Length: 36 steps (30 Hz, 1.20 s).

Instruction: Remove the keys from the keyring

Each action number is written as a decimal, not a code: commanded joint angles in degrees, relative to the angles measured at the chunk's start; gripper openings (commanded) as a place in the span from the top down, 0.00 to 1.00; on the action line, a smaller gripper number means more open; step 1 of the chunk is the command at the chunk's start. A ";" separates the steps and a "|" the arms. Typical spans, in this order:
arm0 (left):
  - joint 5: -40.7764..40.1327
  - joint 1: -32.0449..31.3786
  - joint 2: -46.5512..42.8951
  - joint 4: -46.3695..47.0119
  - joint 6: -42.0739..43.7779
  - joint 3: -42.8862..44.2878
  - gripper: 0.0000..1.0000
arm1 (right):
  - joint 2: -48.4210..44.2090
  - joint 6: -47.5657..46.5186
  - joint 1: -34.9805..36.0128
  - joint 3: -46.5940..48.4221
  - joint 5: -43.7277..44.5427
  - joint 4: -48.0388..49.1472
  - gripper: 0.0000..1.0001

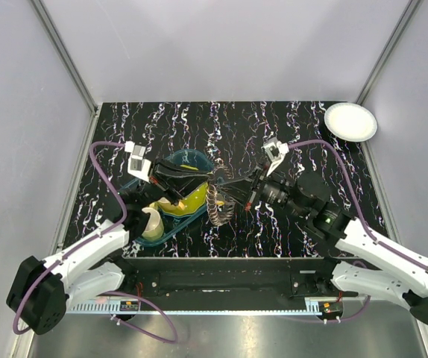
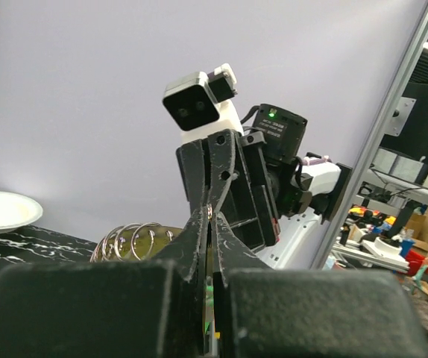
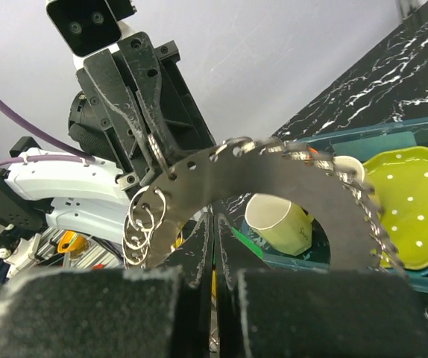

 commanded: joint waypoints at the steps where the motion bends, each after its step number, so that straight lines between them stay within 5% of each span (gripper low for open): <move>1: -1.47 0.95 -3.11 5.99 6.97 -0.20 1.00 | -6.30 -1.98 0.07 0.55 6.19 -7.11 1.00; 6: -3.74 0.77 -7.77 -15.97 16.47 3.13 1.00 | -13.43 -5.05 0.07 0.90 17.43 -22.81 1.00; 13: -11.21 0.86 -12.25 -46.32 33.87 12.70 1.00 | -18.97 0.37 -0.01 5.73 44.13 -44.20 1.00; 21: -18.52 0.86 -15.95 -54.27 40.92 11.23 1.00 | -18.03 -5.40 -0.19 7.84 65.86 -53.36 1.00; 26: -18.17 0.86 -17.44 -54.17 40.57 10.52 1.00 | -10.20 -11.56 -4.65 10.91 63.62 -49.77 1.00; 36: -19.05 -0.11 -18.50 -54.17 42.24 9.55 1.00 | 5.17 -12.01 -26.79 10.40 37.63 -36.50 1.00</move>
